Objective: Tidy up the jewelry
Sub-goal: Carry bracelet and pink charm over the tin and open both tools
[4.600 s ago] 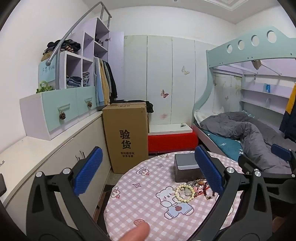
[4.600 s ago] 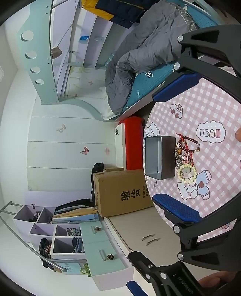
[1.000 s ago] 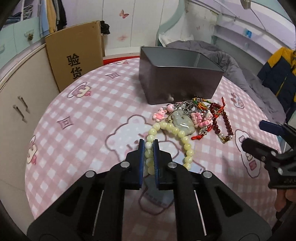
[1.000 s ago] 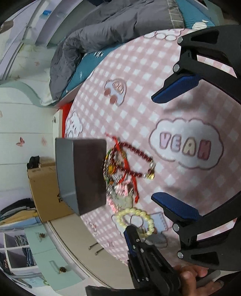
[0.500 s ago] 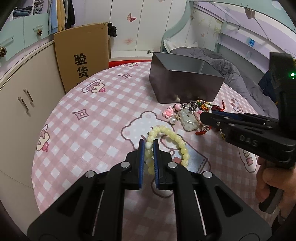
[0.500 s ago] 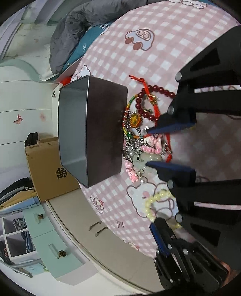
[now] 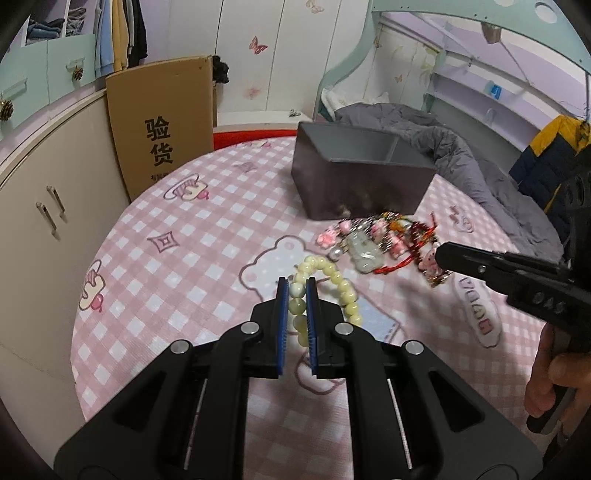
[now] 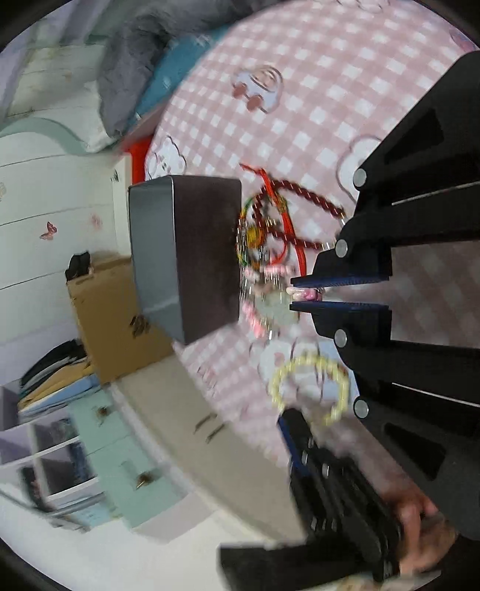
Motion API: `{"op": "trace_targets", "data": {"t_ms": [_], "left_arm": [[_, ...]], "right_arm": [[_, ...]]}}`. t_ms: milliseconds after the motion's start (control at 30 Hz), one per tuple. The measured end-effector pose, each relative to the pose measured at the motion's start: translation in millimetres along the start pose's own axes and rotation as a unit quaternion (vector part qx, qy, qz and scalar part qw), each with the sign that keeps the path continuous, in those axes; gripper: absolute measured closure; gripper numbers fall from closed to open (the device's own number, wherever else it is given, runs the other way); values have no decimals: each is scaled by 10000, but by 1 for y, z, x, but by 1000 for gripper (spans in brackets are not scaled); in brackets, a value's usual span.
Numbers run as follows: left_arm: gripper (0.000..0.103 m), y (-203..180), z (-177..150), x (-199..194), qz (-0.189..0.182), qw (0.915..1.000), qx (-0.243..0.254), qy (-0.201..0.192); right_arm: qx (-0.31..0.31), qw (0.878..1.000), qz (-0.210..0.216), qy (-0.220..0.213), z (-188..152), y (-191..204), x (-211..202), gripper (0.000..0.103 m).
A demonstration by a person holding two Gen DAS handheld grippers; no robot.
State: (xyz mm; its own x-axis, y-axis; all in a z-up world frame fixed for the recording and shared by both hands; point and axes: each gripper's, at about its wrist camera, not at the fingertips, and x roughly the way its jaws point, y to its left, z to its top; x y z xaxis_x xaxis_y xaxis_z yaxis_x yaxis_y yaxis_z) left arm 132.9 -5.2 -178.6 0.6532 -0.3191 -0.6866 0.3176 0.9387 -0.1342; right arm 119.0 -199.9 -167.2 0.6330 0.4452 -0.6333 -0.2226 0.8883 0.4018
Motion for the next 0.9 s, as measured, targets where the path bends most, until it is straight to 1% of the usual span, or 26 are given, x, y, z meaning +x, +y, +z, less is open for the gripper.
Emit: {"op": "trace_targets", "data": {"t_ms": [67, 233, 333, 400, 467, 500, 533, 567, 633, 667, 700, 733, 767, 833, 900], "left_arm": [[94, -4, 5, -8, -75, 9999, 38, -106], [94, -14, 23, -29, -234, 9988, 205, -375], [94, -15, 36, -38, -449, 9976, 170, -494], [94, -17, 47, -44, -577, 9965, 175, -583], [94, -23, 66, -52, -663, 9949, 251, -719], [94, -25, 76, -54, -681, 9941, 298, -788], [94, -29, 94, -57, -682, 9930, 371, -895], [94, -31, 105, -58, -672, 9925, 391, -945], [94, -35, 129, -53, -700, 9920, 403, -972], [94, -37, 143, -48, -684, 9922, 411, -960], [94, -38, 151, -43, -675, 9925, 417, -925], [94, -40, 163, -33, -690, 9935, 407, -812], [94, -40, 170, -26, -687, 9943, 378, -728], [94, -41, 182, -10, -623, 9958, 327, -580], [94, -40, 189, 9, -705, 9967, 233, -312]], "right_arm": [[261, 9989, 382, -105, 4, -9, -11, 97], [302, 9973, 597, -305, 19, -8, -33, 97], [204, 9970, 627, -414, 31, -1, -44, 97], [49, 9973, 547, -488, 44, 6, -50, 97], [-73, 9974, 434, -567, 56, 9, -52, 97], [-166, 9974, 318, -626, 69, 13, -54, 97], [-238, 9973, 240, -656, 79, 15, -53, 97], [-289, 9972, 175, -673, 86, 15, -52, 97], [-454, 9965, -110, -697, 111, 18, -46, 97], [-507, 9962, -254, -658, 122, 16, -39, 97], [-495, 9965, -307, -603, 127, 12, -34, 97], [-475, 9967, -388, -529, 135, 8, -26, 97], [-488, 9966, -481, -467, 140, 5, -19, 97], [-450, 9963, -701, -203, 148, -4, 2, 97], [-398, 9960, -794, -11, 150, -12, 16, 95]]}}
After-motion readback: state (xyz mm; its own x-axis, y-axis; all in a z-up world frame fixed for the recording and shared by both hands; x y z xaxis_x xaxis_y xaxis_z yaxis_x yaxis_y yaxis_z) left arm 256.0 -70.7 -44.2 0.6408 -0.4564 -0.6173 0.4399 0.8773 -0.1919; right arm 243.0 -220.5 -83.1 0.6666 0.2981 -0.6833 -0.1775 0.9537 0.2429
